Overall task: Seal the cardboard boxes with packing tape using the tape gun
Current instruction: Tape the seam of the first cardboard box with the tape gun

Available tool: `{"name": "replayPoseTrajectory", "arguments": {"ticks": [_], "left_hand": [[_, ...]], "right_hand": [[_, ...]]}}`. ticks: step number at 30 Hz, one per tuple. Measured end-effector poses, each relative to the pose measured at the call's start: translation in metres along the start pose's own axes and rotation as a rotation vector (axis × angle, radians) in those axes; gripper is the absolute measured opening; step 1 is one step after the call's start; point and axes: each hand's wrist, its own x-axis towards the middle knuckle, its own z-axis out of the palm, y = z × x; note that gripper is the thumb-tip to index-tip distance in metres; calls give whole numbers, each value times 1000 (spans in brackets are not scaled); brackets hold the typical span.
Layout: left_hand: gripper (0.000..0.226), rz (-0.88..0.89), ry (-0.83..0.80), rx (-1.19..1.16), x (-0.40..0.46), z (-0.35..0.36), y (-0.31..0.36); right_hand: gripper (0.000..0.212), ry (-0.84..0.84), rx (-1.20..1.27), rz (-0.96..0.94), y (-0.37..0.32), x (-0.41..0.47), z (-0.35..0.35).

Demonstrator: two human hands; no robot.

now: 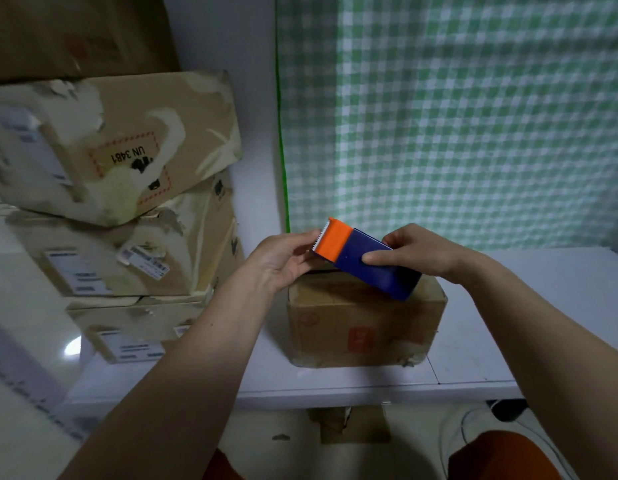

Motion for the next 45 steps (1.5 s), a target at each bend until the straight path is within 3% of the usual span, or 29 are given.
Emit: {"name": "replayPoseTrajectory", "arguments": {"ticks": [6, 10, 14, 21, 26, 33, 38, 45], "left_hand": [[27, 37, 59, 34, 7, -13, -4], [13, 115, 260, 103, 14, -10, -6], [1, 174, 437, 114, 24, -9, -10], [13, 203, 598, 48, 30, -32, -16], [3, 230, 750, 42, 31, -31, -26], [16, 221, 807, 149, 40, -41, -39], [6, 171, 717, 181, 41, -51, -47], [11, 153, 839, 133, 49, -52, -64]], "right_hand": [[42, -103, 35, -15, -4, 6, 8], [39, -132, 130, -26, -13, 9, 12], [43, -87, 46, -48, -27, 18, 6], [42, -94, -182, 4, -35, 29, -8], [49, -66, -242, 36, -38, 45, -12], [52, 19, -315, 32, -37, 74, -4], [51, 4, -347, 30, -34, 84, 1], [54, -36, -348, 58, -26, 97, 7]]}}
